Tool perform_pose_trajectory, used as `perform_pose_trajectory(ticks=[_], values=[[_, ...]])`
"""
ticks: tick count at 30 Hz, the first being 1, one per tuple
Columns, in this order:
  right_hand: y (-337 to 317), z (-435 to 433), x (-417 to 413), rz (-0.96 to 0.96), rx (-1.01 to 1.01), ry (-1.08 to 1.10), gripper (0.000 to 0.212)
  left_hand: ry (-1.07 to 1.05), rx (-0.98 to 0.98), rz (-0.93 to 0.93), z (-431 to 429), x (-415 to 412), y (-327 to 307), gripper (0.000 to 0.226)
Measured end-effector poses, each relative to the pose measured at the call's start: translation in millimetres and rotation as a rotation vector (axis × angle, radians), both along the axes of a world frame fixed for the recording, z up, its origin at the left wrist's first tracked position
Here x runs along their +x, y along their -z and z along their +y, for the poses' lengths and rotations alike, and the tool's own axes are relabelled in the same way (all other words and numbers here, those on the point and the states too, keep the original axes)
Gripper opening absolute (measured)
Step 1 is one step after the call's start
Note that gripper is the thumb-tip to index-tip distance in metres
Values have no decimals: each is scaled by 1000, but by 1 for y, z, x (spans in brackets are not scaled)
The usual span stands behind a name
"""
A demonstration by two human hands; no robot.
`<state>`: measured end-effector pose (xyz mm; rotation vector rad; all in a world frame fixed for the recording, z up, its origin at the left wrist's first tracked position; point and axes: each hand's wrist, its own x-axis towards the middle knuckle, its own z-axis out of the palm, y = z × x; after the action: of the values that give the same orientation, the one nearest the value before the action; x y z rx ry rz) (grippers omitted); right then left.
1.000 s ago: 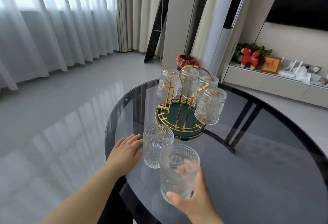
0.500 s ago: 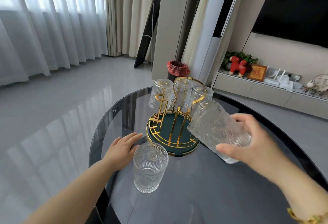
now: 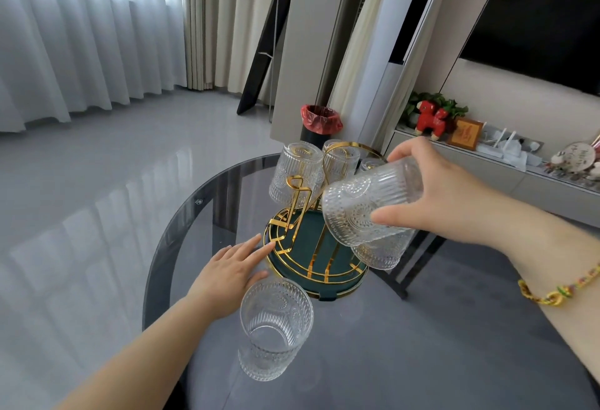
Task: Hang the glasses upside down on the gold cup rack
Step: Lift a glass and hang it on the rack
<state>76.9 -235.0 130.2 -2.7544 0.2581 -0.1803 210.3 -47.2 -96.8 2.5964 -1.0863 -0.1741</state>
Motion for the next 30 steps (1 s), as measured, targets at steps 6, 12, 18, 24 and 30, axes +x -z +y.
perform_pose_trajectory(ticks=[6,12,18,24,30], values=[[8,5,23,52,-46,-82,69,4,-30,-8,0,2,2,61],[26,6,38,139,-90,-122,75,-23,-31,3,-2,2,3,55],[43,8,48,184,-105,-125,79,-16,-17,-14,-2,3,4,56],[52,9,54,234,-118,-146,81,-21,-25,-3,-1,3,4,58],[54,11,52,246,-112,-169,83,-16,-41,-13,0,3,6,75]])
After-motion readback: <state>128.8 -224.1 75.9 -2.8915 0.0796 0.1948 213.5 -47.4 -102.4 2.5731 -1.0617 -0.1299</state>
